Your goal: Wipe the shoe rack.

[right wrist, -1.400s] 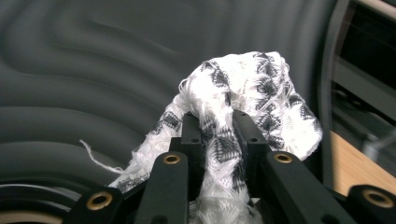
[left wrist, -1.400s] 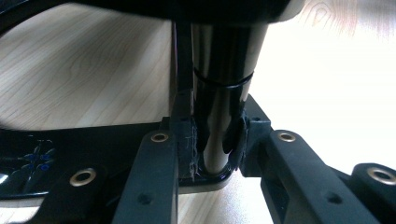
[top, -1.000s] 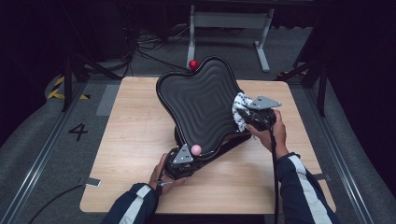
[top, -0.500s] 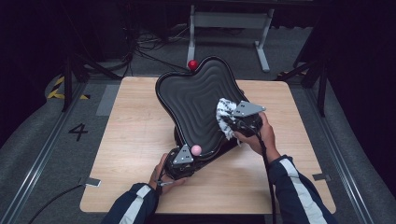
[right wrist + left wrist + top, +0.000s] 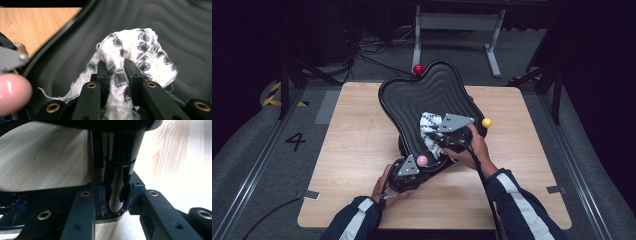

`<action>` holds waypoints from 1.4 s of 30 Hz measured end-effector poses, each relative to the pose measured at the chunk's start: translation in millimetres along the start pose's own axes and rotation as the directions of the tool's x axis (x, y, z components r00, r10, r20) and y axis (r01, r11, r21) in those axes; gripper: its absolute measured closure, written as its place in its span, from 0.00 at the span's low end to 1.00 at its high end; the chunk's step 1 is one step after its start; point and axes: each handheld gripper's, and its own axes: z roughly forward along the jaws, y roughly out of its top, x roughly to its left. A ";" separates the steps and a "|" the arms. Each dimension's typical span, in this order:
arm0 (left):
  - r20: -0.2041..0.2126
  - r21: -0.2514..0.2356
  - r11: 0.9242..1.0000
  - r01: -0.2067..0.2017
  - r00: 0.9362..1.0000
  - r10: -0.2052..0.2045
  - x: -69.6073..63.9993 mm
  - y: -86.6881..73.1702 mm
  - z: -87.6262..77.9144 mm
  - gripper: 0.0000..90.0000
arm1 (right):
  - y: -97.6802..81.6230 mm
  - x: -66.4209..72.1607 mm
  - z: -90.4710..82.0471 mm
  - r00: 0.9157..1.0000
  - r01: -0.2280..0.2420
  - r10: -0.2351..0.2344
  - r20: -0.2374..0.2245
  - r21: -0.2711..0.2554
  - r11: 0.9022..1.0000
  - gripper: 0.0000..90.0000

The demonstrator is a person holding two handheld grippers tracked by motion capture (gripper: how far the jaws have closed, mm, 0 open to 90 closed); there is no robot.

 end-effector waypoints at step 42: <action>0.001 0.007 1.000 0.001 1.000 -0.001 -0.3 0.1 -0.1 0.81 | -32.8 -98.0 -17.7 0.950 -0.168 0.127 0.284 0.123 0.978 0.85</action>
